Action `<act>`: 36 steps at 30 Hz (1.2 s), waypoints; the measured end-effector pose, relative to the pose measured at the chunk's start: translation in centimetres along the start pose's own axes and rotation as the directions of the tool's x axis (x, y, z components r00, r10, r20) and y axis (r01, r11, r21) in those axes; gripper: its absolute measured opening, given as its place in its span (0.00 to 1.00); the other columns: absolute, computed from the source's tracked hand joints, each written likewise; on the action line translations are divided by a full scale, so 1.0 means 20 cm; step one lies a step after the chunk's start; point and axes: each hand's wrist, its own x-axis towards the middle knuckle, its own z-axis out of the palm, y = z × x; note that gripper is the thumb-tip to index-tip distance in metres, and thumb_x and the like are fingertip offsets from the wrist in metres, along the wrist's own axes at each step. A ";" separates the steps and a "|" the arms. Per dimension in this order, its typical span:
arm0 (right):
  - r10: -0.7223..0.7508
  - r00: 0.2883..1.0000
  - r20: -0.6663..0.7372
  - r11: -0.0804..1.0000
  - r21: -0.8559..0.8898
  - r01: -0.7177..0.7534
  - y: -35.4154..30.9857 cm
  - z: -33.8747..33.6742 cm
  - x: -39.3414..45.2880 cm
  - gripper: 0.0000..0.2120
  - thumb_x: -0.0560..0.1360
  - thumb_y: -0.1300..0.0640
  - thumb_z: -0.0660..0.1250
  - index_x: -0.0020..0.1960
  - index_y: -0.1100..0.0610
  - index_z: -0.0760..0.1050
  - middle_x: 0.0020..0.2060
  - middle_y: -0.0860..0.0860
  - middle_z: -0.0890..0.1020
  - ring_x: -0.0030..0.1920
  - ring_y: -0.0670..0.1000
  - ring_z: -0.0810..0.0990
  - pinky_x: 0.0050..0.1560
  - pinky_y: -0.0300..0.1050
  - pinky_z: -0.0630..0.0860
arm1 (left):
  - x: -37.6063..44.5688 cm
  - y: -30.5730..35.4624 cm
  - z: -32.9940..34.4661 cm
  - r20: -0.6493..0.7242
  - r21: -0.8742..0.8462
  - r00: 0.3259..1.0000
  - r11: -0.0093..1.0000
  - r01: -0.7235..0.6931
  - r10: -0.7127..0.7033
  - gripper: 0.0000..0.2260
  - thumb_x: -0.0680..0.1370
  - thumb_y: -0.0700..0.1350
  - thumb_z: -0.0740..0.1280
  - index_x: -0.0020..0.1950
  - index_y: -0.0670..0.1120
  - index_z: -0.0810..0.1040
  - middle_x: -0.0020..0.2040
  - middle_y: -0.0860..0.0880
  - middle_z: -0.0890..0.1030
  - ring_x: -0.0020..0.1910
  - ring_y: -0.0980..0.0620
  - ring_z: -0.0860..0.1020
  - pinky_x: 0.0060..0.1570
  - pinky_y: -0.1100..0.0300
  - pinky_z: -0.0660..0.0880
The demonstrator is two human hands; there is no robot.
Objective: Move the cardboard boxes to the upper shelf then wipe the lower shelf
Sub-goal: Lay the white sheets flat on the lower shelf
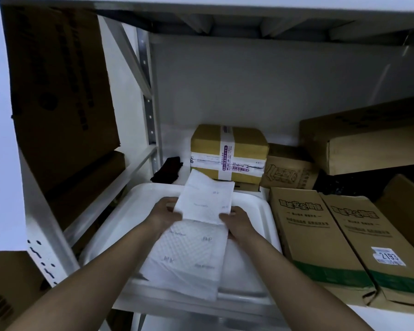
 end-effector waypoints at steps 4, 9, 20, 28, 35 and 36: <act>-0.041 0.996 -0.085 0.978 -0.208 0.023 0.01 -0.02 0.00 0.24 0.76 0.63 0.62 0.71 0.58 0.62 0.59 0.57 0.77 0.56 0.58 0.78 0.52 0.53 0.78 | 0.02 -0.06 0.05 -0.051 0.054 0.999 0.999 -0.004 0.007 0.22 0.72 0.29 0.66 0.63 0.45 0.70 0.51 0.41 0.78 0.48 0.46 0.77 0.46 0.61 0.72; -0.139 0.988 -0.069 0.814 -0.576 0.074 0.02 -0.06 0.00 0.28 0.77 0.59 0.59 0.75 0.54 0.55 0.66 0.55 0.71 0.61 0.58 0.75 0.52 0.45 0.70 | 0.03 -0.09 0.13 0.084 0.469 0.993 0.876 -0.117 0.088 0.25 0.73 0.38 0.69 0.69 0.47 0.68 0.69 0.41 0.64 0.67 0.44 0.67 0.65 0.58 0.66; -0.177 0.982 -0.069 0.555 -0.831 0.042 -0.02 -0.07 -0.07 0.25 0.75 0.50 0.64 0.70 0.56 0.65 0.64 0.54 0.66 0.63 0.56 0.71 0.49 0.45 0.69 | -0.01 -0.13 0.29 0.381 0.847 0.920 0.365 -0.385 0.087 0.32 0.79 0.65 0.49 0.78 0.54 0.42 0.78 0.51 0.38 0.76 0.50 0.35 0.73 0.51 0.36; 0.002 1.000 -0.019 0.626 -0.780 -0.016 -0.07 -0.13 -0.03 0.33 0.73 0.49 0.68 0.73 0.58 0.61 0.68 0.57 0.64 0.64 0.57 0.73 0.59 0.48 0.73 | -0.01 -0.18 0.35 0.416 0.839 0.903 0.337 -0.427 0.108 0.34 0.76 0.69 0.49 0.77 0.59 0.41 0.77 0.52 0.36 0.75 0.50 0.34 0.74 0.50 0.36; 0.030 1.000 -0.005 0.733 -0.679 -0.025 -0.04 -0.16 0.01 0.33 0.73 0.53 0.70 0.73 0.60 0.62 0.68 0.56 0.70 0.64 0.56 0.73 0.57 0.47 0.76 | -0.01 -0.21 0.40 0.384 0.840 0.899 0.323 -0.435 0.211 0.33 0.76 0.68 0.49 0.78 0.58 0.43 0.78 0.51 0.39 0.76 0.49 0.37 0.74 0.50 0.37; 0.038 0.999 -0.017 0.743 -0.669 -0.039 -0.03 -0.16 0.01 0.33 0.73 0.53 0.70 0.73 0.60 0.62 0.68 0.56 0.70 0.65 0.56 0.72 0.57 0.48 0.76 | -0.01 -0.22 0.40 0.378 0.842 0.900 0.323 -0.431 0.216 0.33 0.76 0.69 0.49 0.78 0.58 0.43 0.78 0.51 0.39 0.76 0.49 0.37 0.74 0.50 0.37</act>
